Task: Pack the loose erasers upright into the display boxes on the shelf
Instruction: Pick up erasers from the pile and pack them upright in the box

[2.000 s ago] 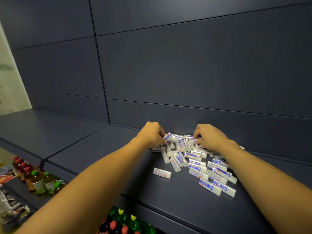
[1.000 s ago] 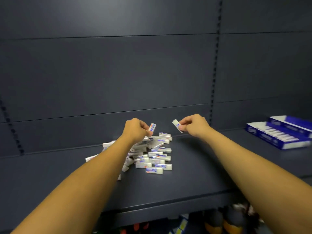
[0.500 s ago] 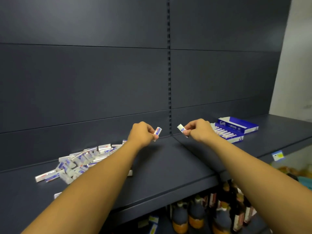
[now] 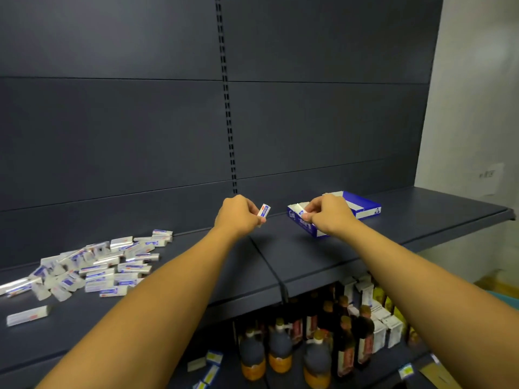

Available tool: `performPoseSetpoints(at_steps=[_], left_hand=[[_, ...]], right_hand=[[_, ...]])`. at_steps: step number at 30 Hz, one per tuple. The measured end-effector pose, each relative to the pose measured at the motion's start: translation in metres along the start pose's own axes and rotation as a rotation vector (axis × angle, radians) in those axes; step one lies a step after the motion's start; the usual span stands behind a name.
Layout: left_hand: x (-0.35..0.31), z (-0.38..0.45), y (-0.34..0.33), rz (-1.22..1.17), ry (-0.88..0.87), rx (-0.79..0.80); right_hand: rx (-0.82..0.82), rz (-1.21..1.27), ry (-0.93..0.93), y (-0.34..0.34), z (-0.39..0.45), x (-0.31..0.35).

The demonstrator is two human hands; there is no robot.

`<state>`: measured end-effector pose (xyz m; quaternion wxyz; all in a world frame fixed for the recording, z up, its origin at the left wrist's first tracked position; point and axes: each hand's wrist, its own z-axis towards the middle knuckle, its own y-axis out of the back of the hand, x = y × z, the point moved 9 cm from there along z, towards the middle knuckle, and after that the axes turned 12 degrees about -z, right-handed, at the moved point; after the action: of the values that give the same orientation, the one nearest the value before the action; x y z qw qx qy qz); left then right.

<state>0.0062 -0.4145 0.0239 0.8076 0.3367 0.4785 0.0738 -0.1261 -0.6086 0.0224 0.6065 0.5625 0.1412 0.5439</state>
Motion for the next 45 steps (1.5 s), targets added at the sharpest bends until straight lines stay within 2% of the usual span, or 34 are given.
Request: performPoseSetpoints(at_steps=[9, 20, 27, 33, 42, 45], left_hand=[[-0.026, 0.006, -0.066, 0.032, 0.050, -0.016], [-0.034, 0.071, -0.117, 0.009, 0.041, -0.046], [-0.032, 0.136, -0.132, -0.013, 0.042, -0.071], [-0.028, 0.180, -0.142, -0.025, 0.020, -0.076], [-0.005, 0.207, -0.148, -0.187, 0.096, -0.160], [-0.001, 0.204, -0.154, -0.268, 0.121, -0.200]], right_hand=[[0.049, 0.053, -0.073, -0.001, 0.009, -0.074], [0.016, 0.052, -0.065, 0.007, 0.068, -0.132], [0.000, 0.018, -0.025, 0.002, 0.138, -0.132], [-0.017, 0.125, 0.014, -0.017, 0.193, -0.119], [0.092, 0.382, 0.057, -0.066, 0.243, -0.112], [0.195, 0.472, 0.092, -0.082, 0.249, -0.109]])
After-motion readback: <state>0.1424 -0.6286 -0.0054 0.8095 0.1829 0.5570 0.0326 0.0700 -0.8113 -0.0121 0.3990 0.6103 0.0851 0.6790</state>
